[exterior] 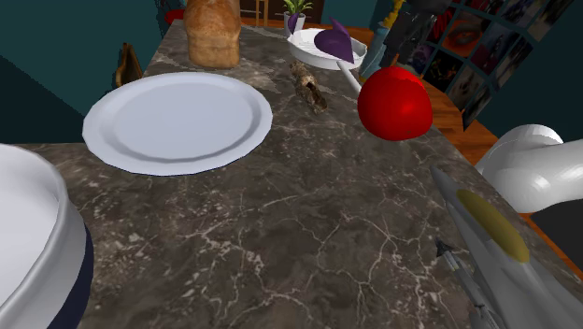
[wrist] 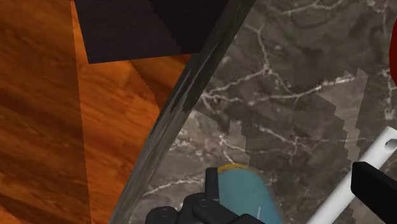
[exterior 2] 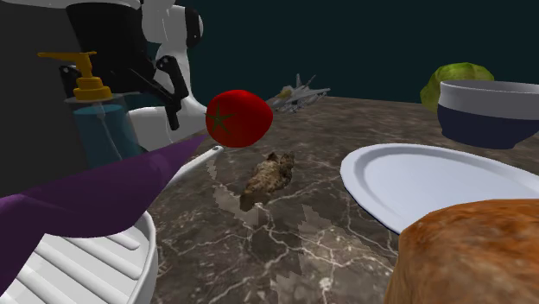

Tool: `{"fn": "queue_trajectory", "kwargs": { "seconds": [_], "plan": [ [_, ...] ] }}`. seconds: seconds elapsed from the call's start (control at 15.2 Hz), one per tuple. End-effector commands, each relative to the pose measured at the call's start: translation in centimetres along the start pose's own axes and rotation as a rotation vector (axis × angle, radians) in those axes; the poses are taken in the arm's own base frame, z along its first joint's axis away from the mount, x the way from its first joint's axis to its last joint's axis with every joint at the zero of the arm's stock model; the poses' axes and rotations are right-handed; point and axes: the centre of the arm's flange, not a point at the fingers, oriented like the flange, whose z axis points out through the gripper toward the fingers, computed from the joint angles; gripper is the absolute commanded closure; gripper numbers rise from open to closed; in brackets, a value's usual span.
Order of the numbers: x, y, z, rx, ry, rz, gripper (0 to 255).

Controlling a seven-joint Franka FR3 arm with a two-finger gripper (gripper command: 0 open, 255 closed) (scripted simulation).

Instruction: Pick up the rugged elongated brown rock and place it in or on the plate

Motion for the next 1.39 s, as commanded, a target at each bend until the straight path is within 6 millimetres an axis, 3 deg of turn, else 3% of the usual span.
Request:
{"fn": "queue_trajectory", "kwargs": {
  "seconds": [0.0,0.46,0.99,1.32],
  "plan": [
    [0.0,0.0,0.0,0.0,0.0,0.0,0],
    [3.4,-8.2,1.2,0.011,0.028,0.141,0],
    [8.6,-16.9,2.3,0.024,0.059,0.301,0],
    [8.9,-17.2,4.4,0.024,0.06,0.306,0]
  ]
}}
